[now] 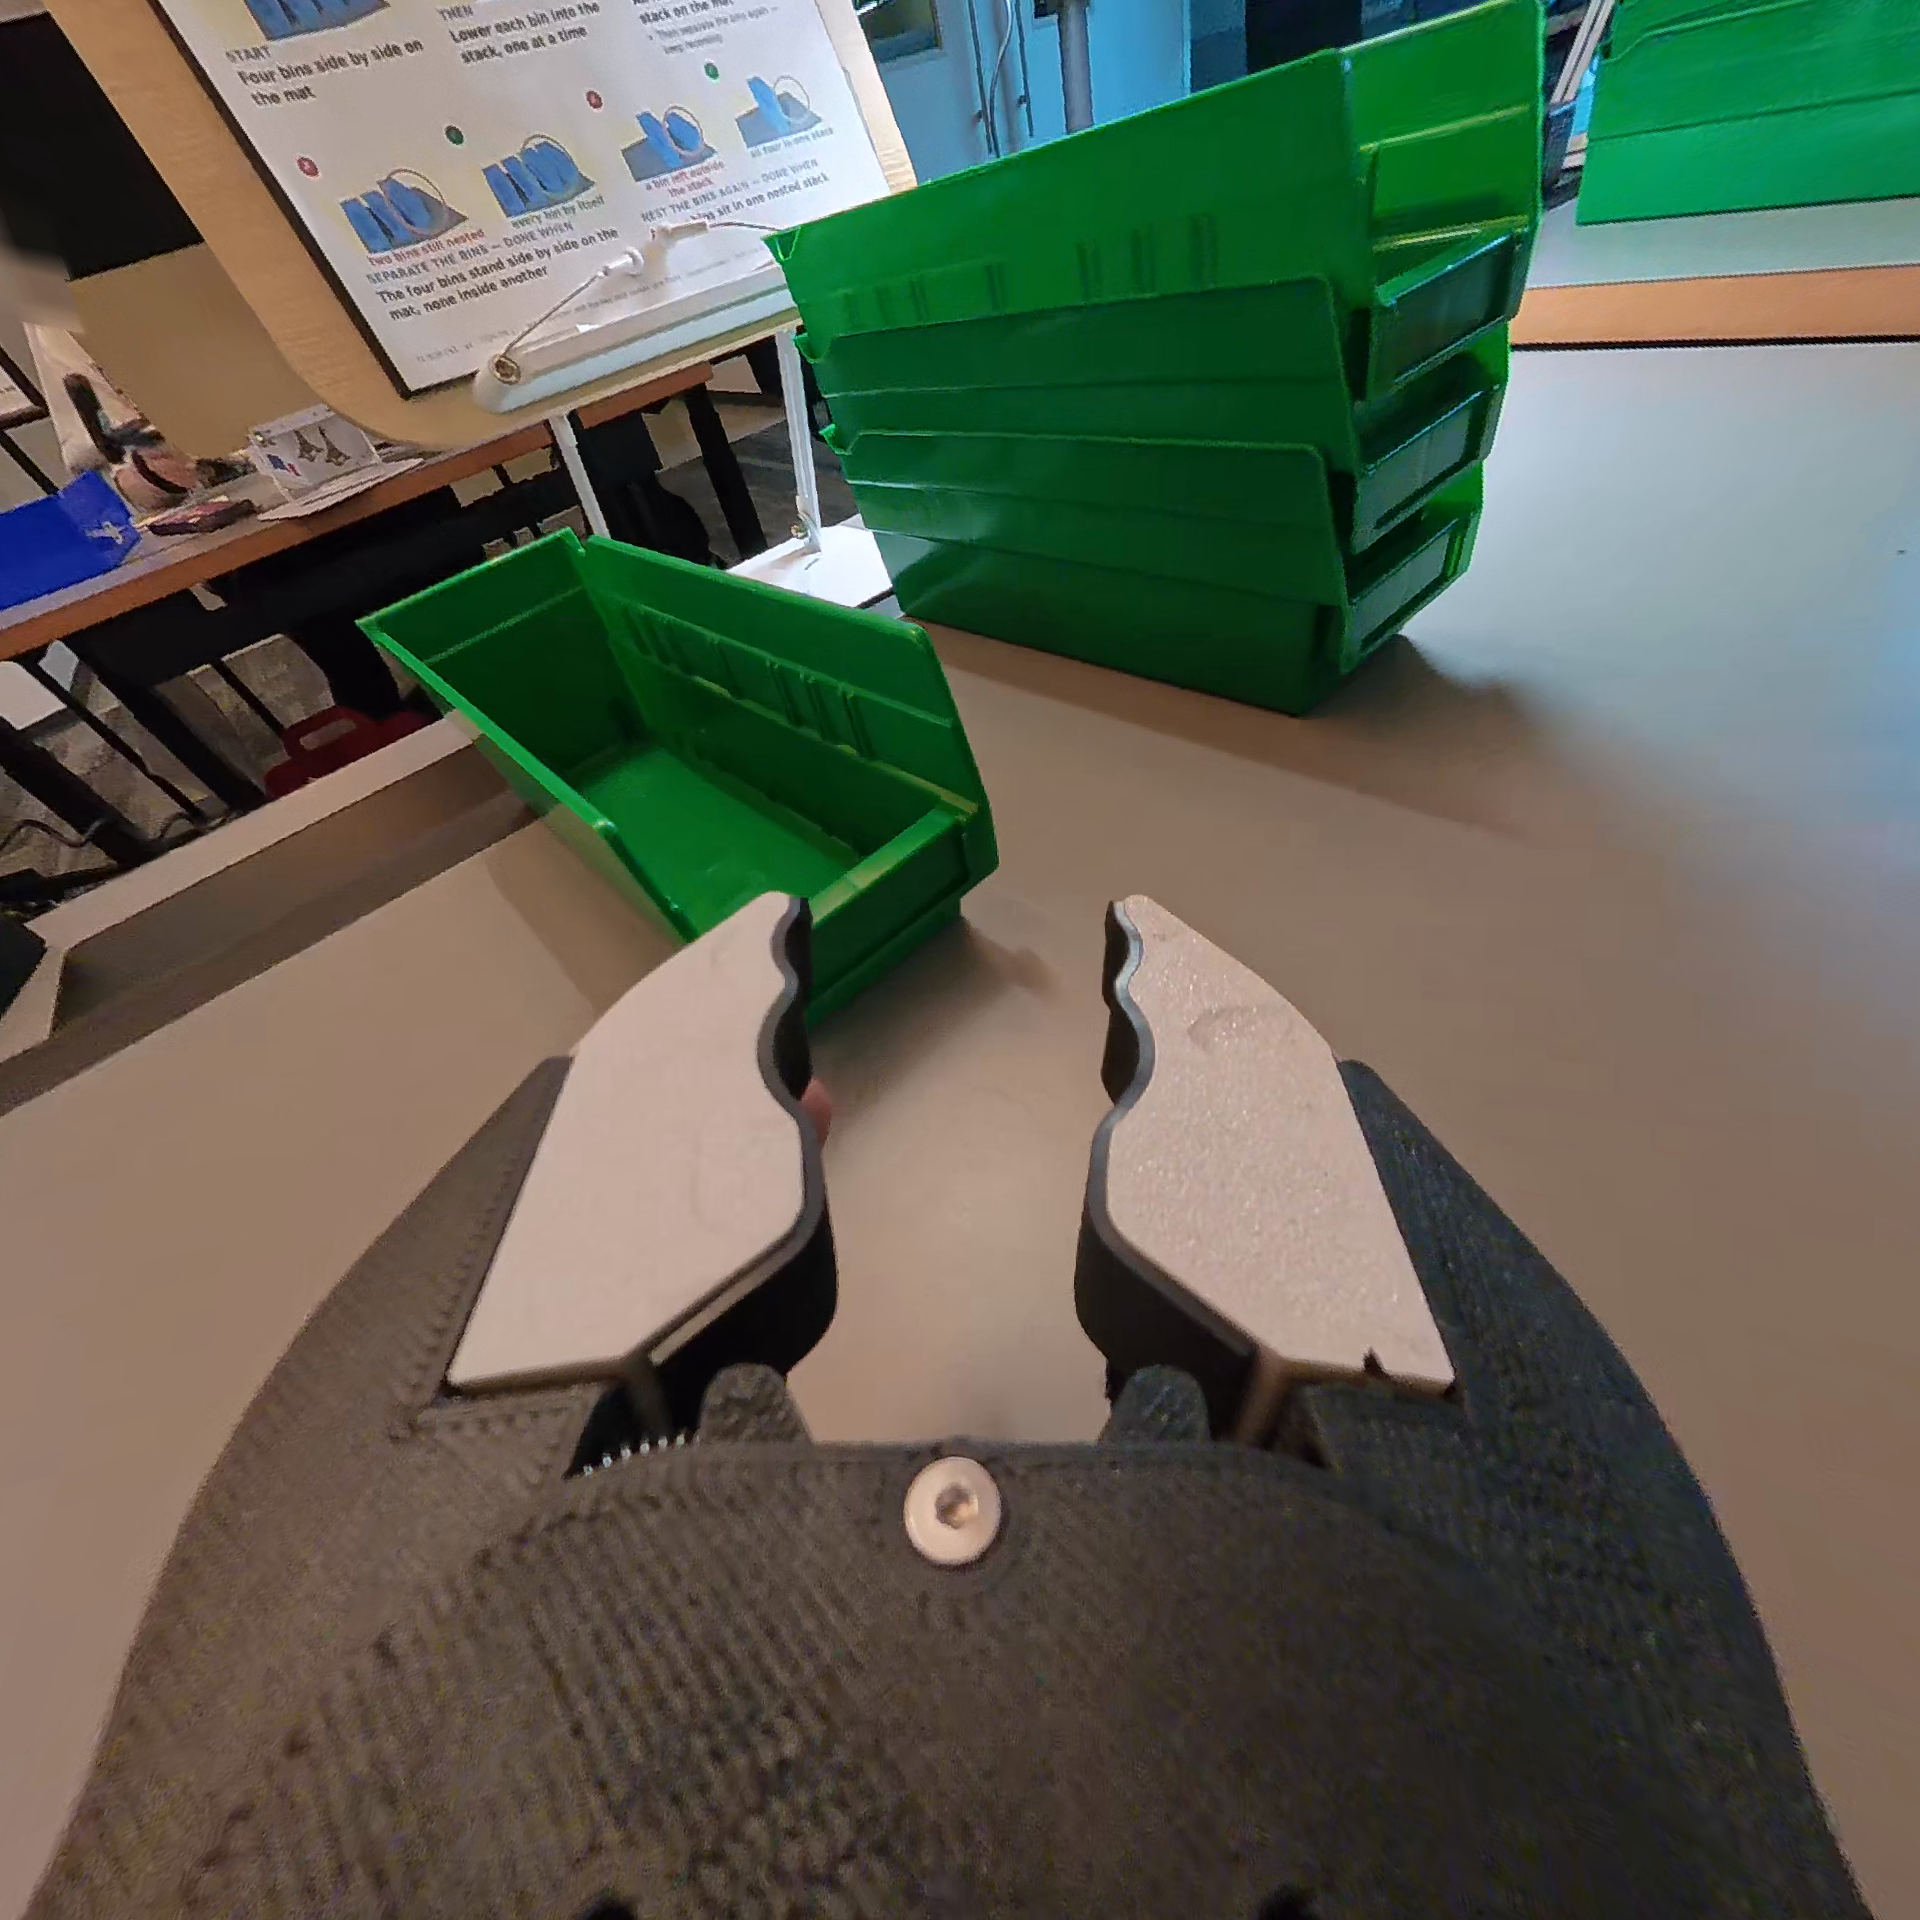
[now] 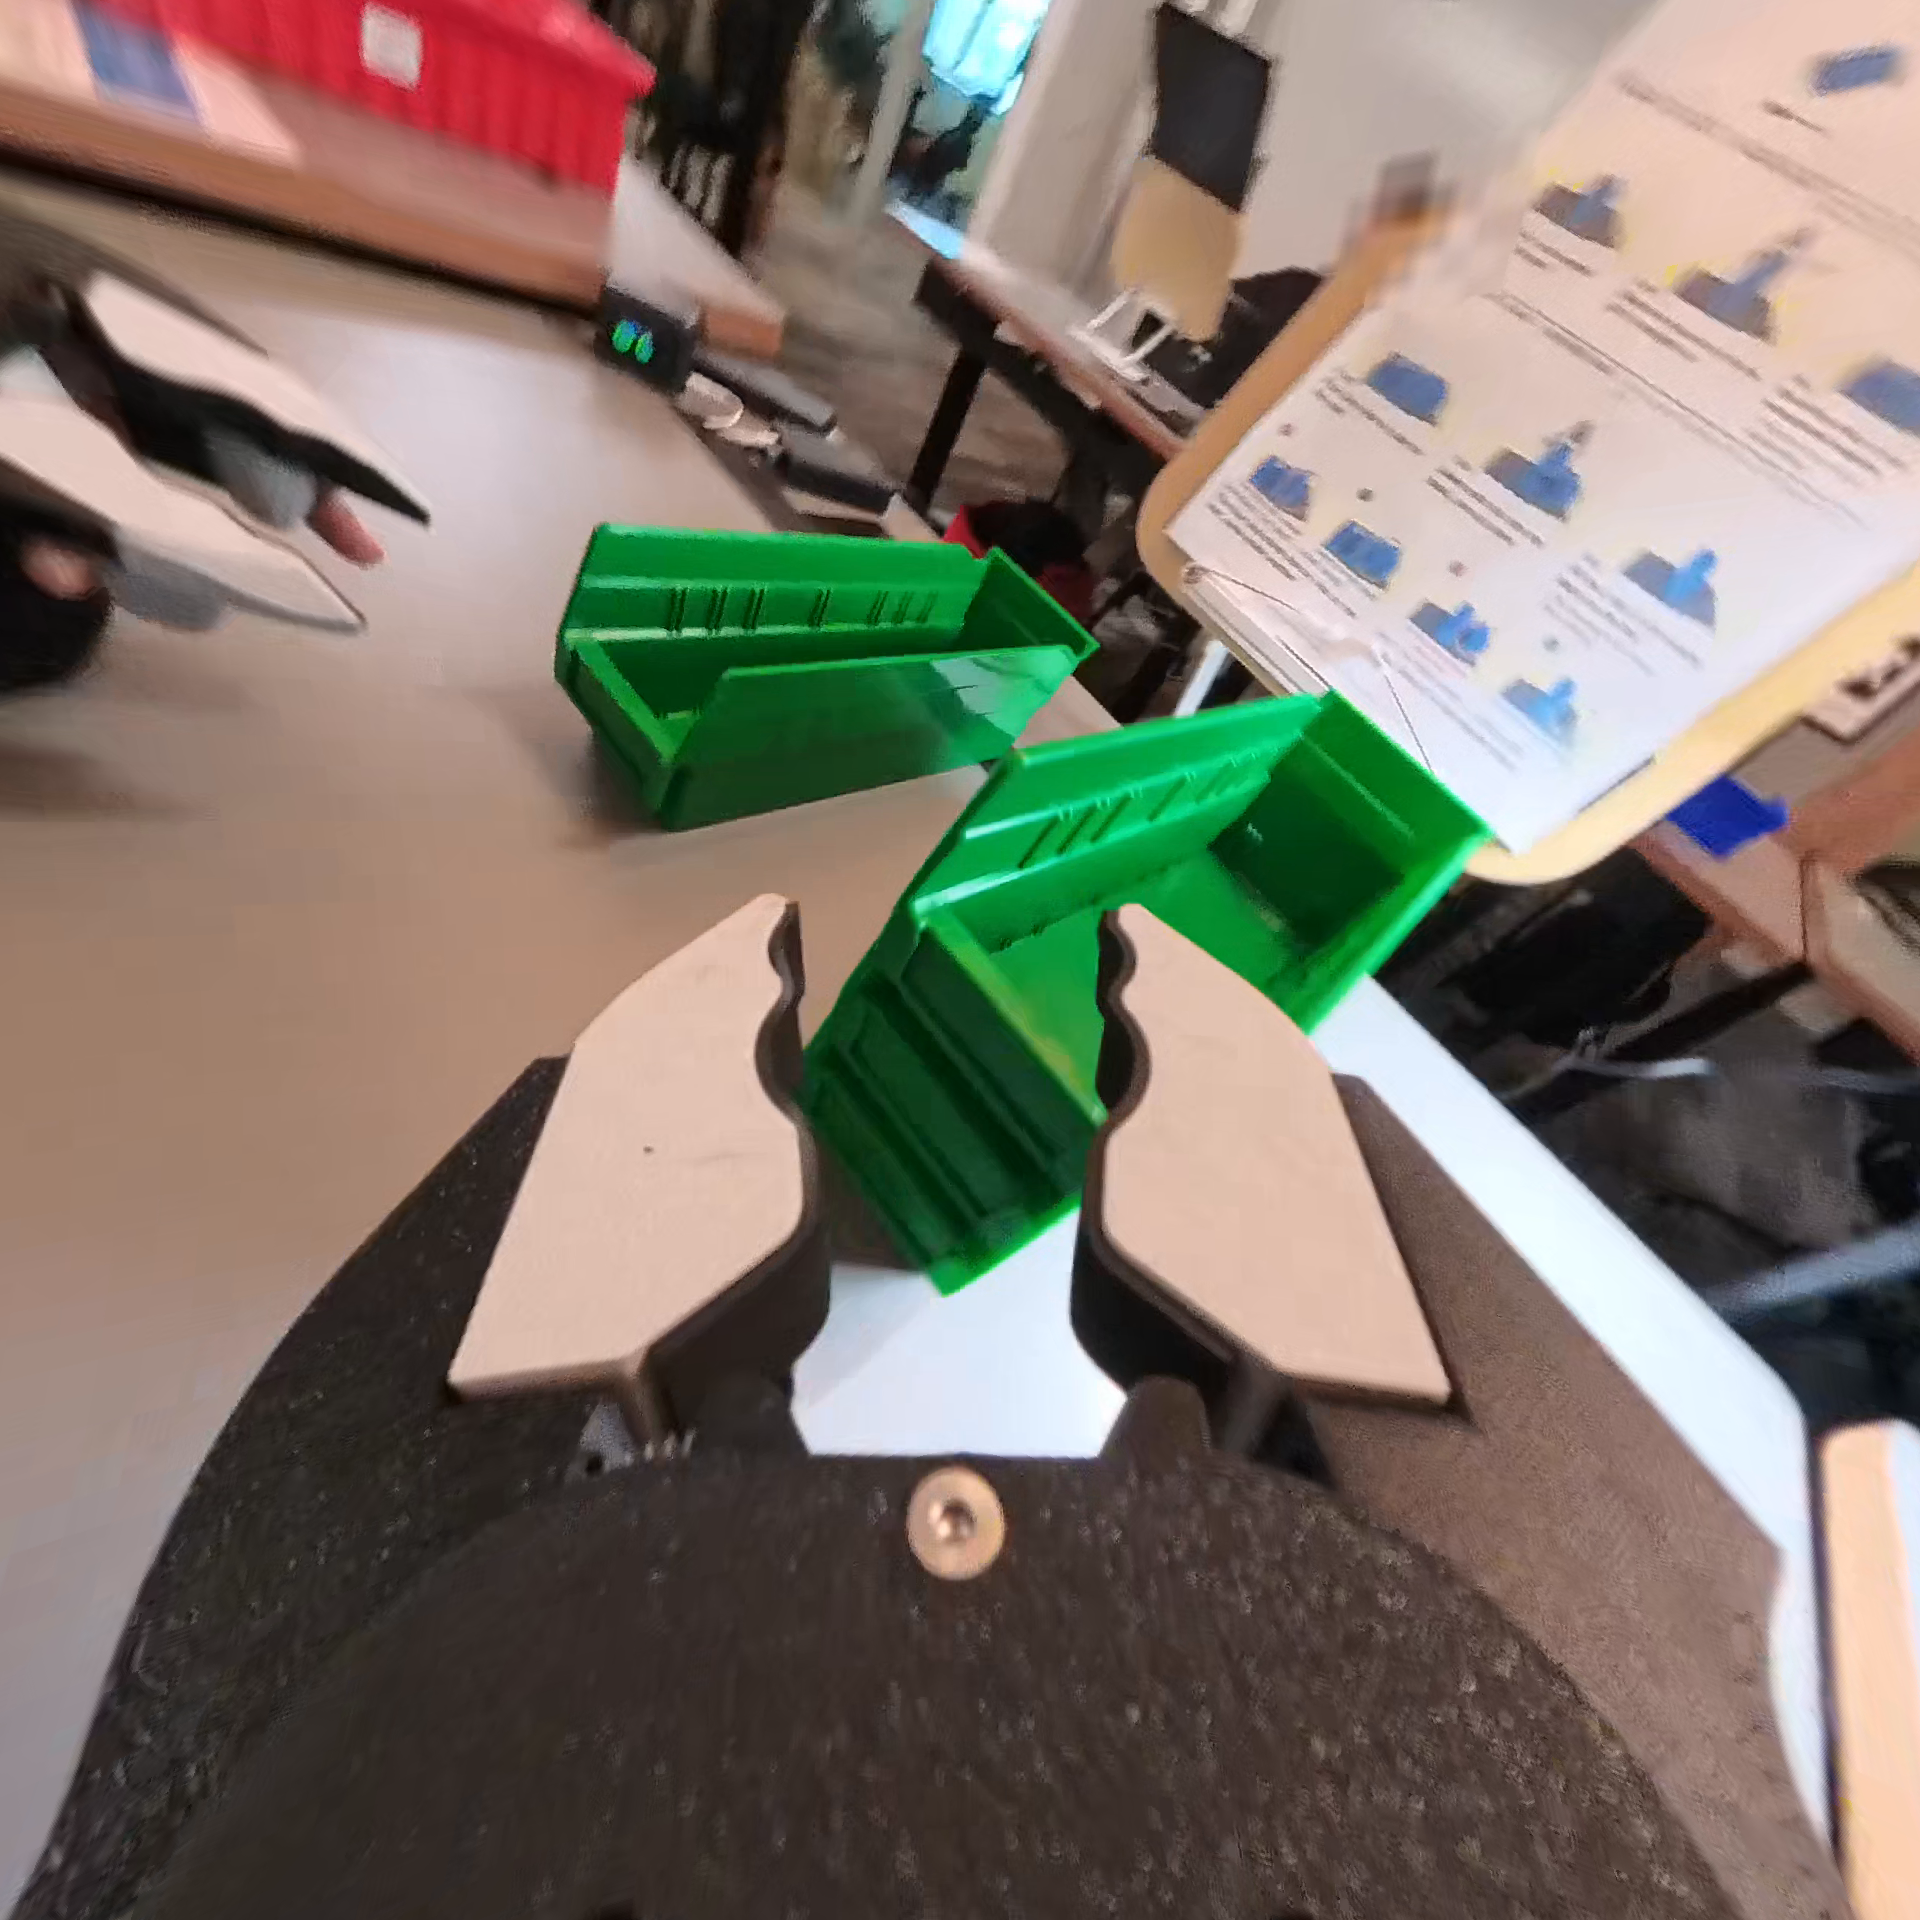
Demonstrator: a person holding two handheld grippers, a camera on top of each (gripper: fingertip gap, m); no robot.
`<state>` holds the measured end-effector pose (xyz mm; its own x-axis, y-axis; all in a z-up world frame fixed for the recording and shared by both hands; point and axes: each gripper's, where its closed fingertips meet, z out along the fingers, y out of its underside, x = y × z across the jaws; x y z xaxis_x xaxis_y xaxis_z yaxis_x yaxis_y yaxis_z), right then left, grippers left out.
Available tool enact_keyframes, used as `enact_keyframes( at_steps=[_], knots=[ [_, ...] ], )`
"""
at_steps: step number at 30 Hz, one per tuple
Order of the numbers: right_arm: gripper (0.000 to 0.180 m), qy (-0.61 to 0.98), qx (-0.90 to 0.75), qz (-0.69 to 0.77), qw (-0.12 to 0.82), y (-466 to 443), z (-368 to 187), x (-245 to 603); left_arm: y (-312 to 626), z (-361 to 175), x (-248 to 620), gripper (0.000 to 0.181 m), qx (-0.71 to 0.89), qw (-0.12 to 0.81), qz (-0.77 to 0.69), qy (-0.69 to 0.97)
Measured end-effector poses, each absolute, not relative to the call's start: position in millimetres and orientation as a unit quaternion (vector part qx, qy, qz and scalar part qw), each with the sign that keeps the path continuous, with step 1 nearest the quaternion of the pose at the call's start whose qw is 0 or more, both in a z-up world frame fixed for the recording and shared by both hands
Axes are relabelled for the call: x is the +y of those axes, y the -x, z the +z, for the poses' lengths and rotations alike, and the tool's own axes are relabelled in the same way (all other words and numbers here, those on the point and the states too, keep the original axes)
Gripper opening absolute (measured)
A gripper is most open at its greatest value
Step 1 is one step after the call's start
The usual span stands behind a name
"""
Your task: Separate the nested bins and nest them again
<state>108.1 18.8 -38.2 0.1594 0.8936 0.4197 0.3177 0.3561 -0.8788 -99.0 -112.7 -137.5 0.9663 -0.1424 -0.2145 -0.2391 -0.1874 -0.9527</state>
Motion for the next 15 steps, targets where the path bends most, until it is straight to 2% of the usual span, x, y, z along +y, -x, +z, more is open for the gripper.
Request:
enact_keyframes(
  at_steps=[9, 15],
  knots=[
    [0.059, 0.604, -0.458, 0.294, 0.583, -207, -86, 6, 109, -124, -69, 0.053, 0.223, 0.562, 0.121, 0.787],
    [0.059, 0.638, -0.4, 0.316, 0.577, -233, -112, 12, 99, -163, -30, 0.056, 0.322, 0.42, 0.147, 0.836]
  ],
)
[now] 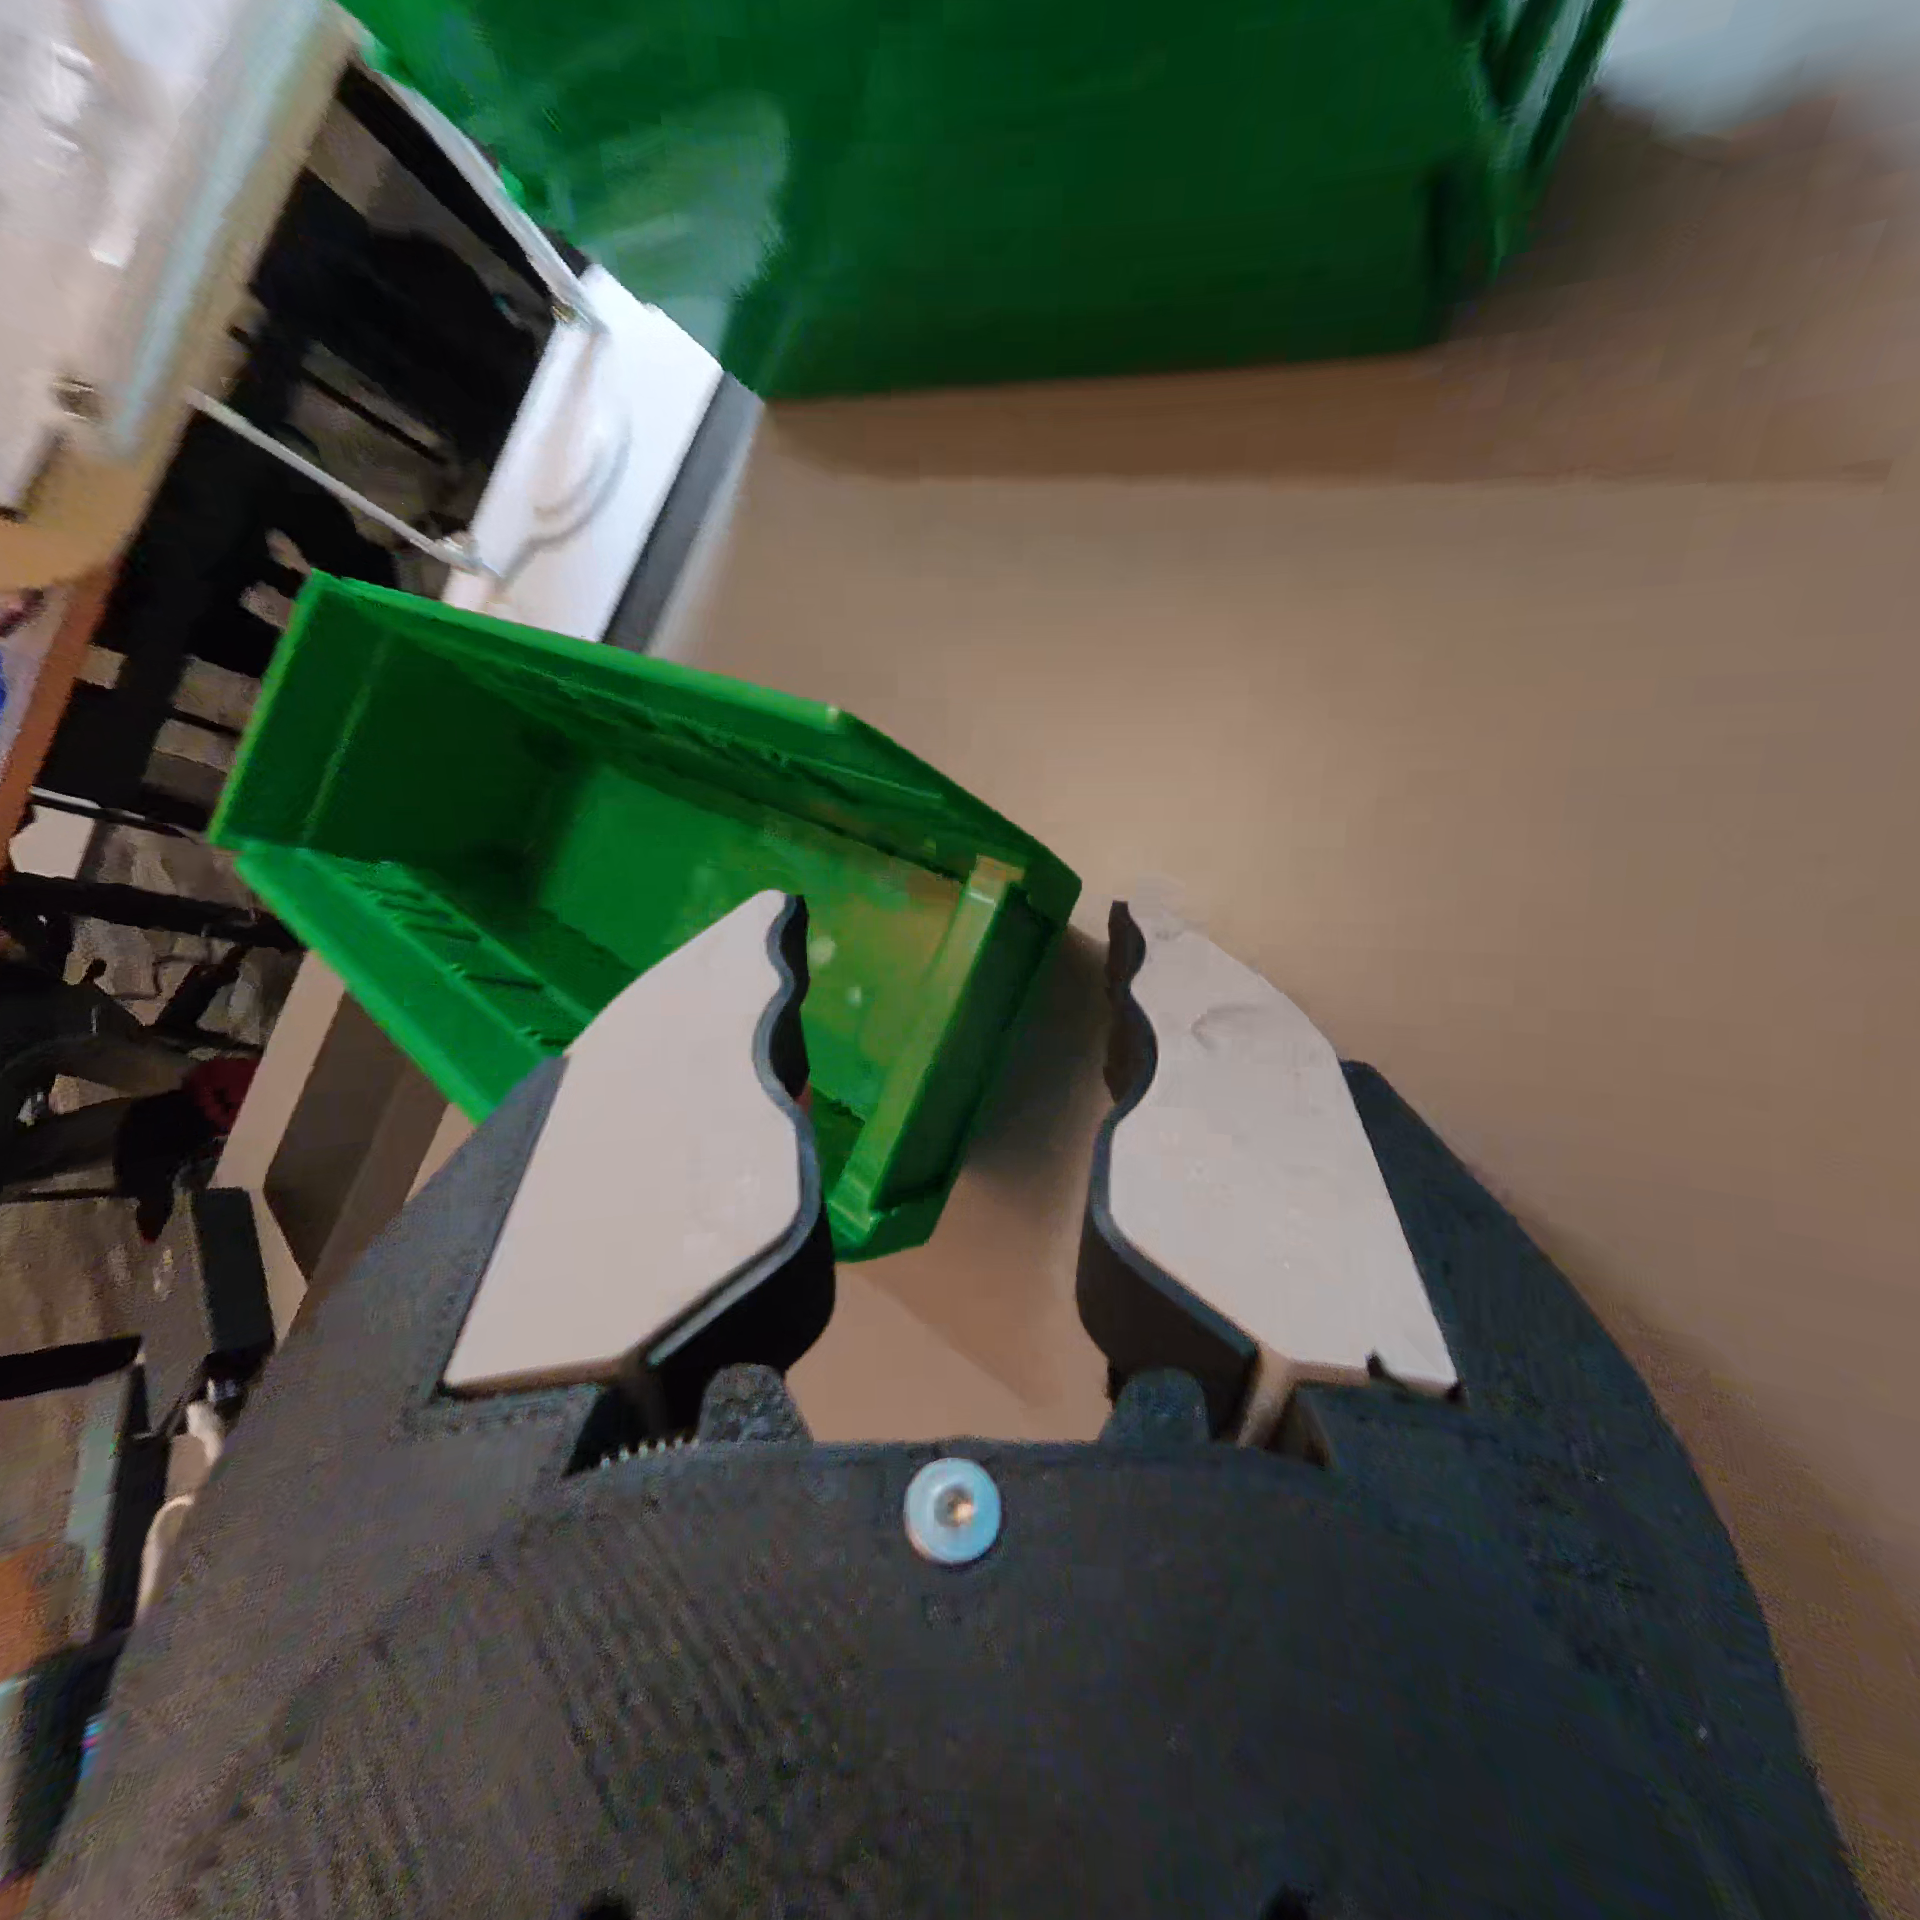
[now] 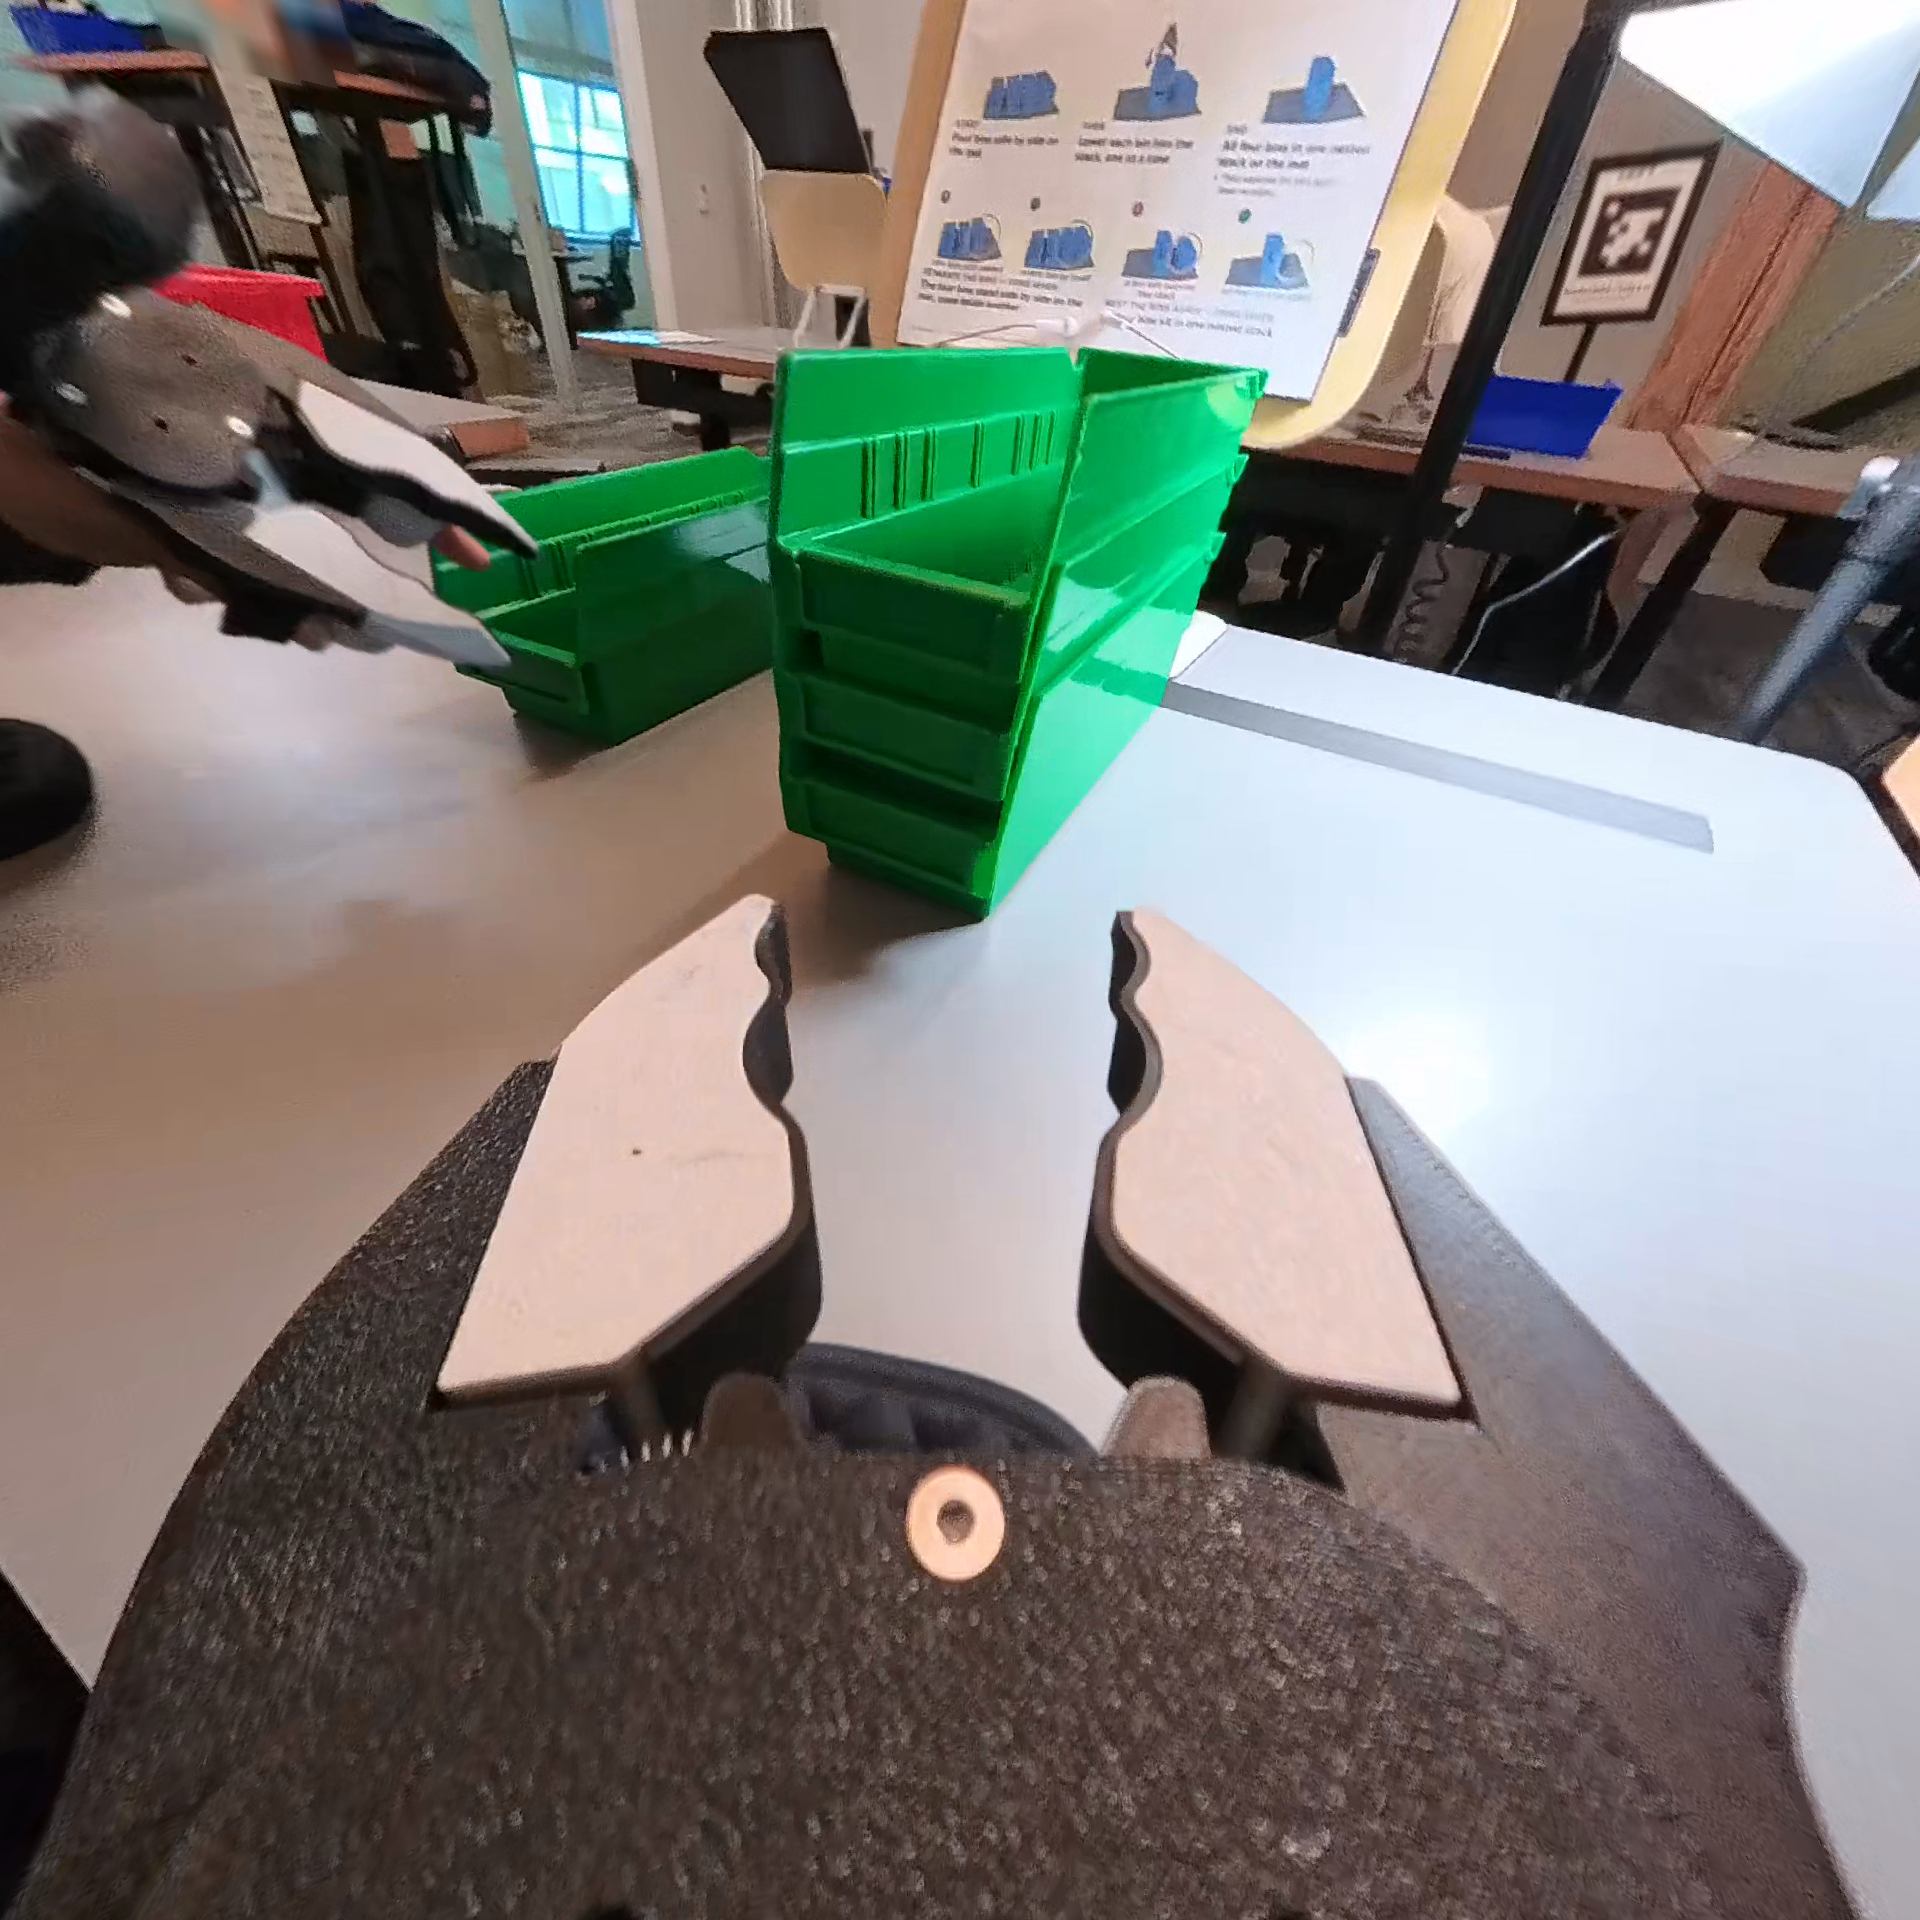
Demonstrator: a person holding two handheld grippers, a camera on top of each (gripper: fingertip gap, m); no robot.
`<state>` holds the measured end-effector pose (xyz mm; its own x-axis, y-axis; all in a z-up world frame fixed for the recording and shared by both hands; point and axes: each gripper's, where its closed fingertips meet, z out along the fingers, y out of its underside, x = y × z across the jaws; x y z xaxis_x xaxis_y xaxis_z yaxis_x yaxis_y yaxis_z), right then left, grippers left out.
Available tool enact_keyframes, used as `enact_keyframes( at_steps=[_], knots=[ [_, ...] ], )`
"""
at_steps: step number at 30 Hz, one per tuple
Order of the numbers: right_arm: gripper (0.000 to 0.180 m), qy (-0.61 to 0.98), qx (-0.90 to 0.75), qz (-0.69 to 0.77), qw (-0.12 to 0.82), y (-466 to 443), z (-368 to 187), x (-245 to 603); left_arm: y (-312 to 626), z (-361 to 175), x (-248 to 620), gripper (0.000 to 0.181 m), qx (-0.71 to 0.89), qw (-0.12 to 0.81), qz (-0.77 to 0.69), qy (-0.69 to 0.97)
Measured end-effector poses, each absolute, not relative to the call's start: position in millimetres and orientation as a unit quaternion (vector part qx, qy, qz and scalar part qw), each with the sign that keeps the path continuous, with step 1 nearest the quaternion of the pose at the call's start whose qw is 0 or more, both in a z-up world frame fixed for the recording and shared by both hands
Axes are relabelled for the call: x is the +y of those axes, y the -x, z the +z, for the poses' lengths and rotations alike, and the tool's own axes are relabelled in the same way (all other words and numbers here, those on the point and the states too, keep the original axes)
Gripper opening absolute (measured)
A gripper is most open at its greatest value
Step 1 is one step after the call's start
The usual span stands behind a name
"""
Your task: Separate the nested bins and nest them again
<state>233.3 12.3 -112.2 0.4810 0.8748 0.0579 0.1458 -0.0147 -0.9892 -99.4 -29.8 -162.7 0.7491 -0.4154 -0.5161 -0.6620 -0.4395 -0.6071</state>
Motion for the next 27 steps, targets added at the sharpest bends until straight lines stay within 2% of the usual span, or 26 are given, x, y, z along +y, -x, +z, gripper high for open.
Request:
enact_keyframes(
  at_steps=[8, 10, 15, 23, 25, 27],
  knots=[
    [0.059, 0.631, -0.42, 0.317, 0.571, -220, -114, 13, 134, -216, -21, 0.057, 0.355, 0.278, 0.213, 0.867],
    [0.059, 0.627, -0.427, 0.319, 0.569, -213, -115, 12, 144, -223, -20, 0.048, 0.357, 0.263, 0.237, 0.864],
    [0.059, 0.626, -0.452, 0.3, 0.56, -199, -122, 16, 157, -220, -17, 0.033, 0.391, 0.275, 0.302, 0.825],
    [0.059, 0.655, -0.464, 0.286, 0.523, -170, -144, 56, 145, -202, -32, 0.03, 0.375, 0.344, 0.264, 0.82],
    [0.054, 0.663, -0.459, 0.28, 0.521, -162, -148, 69, 143, -191, -35, 0.03, 0.365, 0.357, 0.271, 0.816],
    [0.041, 0.667, -0.456, 0.269, 0.524, -154, -151, 81, 141, -176, -37, 0.03, 0.357, 0.37, 0.269, 0.814]
  ],
)
